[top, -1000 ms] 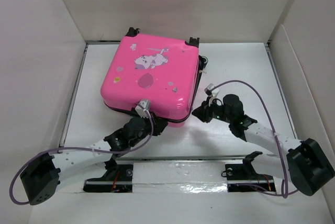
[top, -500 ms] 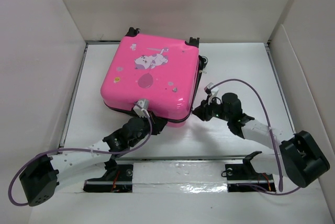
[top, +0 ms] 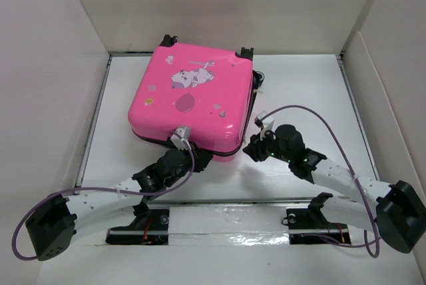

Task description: Pack the luggage

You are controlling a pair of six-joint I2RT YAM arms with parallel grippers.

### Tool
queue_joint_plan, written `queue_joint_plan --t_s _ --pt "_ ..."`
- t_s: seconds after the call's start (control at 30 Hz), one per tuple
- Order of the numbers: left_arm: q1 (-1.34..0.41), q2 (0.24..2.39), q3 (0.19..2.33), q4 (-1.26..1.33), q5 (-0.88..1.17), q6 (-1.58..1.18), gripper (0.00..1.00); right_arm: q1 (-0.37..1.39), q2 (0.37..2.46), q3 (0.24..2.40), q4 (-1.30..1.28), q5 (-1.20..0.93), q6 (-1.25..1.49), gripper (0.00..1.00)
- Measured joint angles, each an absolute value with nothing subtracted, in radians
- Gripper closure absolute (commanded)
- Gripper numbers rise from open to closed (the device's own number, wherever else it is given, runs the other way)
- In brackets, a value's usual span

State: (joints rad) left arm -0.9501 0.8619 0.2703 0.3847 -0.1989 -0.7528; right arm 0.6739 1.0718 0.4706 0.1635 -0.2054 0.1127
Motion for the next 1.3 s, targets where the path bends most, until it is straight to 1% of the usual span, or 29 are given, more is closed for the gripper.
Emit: queue_joint_plan --t_s 0.1,0.13,0.17,0.3,0.6,0.7,0.8,0.83,0.87,0.9,0.93,1.03,1.13,1.3 --pt "-0.95 0.867 0.27 0.385 -0.199 -0.752 1.0 0.676 1.045 0.471 0.13 -0.178 0.125 0.54" --pt "-0.95 0.867 0.27 0.385 -0.199 -0.752 1.0 0.676 1.036 0.471 0.123 -0.171 0.128 0.46" --pt "-0.95 0.867 0.27 0.385 -0.199 -0.752 1.0 0.675 1.03 0.471 0.121 -0.166 0.133 0.44" --pt "-0.95 0.867 0.27 0.385 -0.199 -0.752 1.0 0.675 1.028 0.471 0.139 -0.148 0.134 0.44" --pt "-0.95 0.867 0.27 0.385 -0.199 -0.752 1.0 0.664 1.143 0.545 0.139 -0.158 0.107 0.51" --pt "-0.95 0.868 0.27 0.385 -0.199 -0.752 1.0 0.662 1.148 0.547 0.14 -0.174 0.101 0.57" --pt "-0.95 0.873 0.27 0.386 -0.197 -0.752 1.0 0.662 1.148 0.547 0.142 -0.18 0.099 0.65" --pt "-0.95 0.877 0.27 0.389 -0.197 -0.752 1.0 0.662 1.148 0.547 0.143 -0.18 0.097 0.73" --pt "-0.95 0.881 0.27 0.392 -0.197 -0.752 1.0 0.662 1.148 0.547 0.146 -0.178 0.094 0.77" --pt "-0.95 0.884 0.27 0.395 -0.198 -0.752 1.0 0.662 1.153 0.547 0.155 -0.171 0.093 0.8" --pt "-0.95 0.887 0.27 0.399 -0.199 -0.752 1.0 0.662 1.159 0.547 0.167 -0.167 0.095 0.86" --pt "-0.95 0.894 0.27 0.408 -0.202 -0.749 1.0 0.663 1.174 0.547 0.192 -0.146 0.101 0.95" --pt "-0.952 0.903 0.272 0.418 -0.206 -0.744 1.0 0.674 1.18 0.543 0.206 -0.113 0.11 1.0" --pt "-0.959 0.939 0.29 0.432 -0.208 -0.723 1.0 0.73 1.158 0.525 0.21 -0.038 0.123 1.0"
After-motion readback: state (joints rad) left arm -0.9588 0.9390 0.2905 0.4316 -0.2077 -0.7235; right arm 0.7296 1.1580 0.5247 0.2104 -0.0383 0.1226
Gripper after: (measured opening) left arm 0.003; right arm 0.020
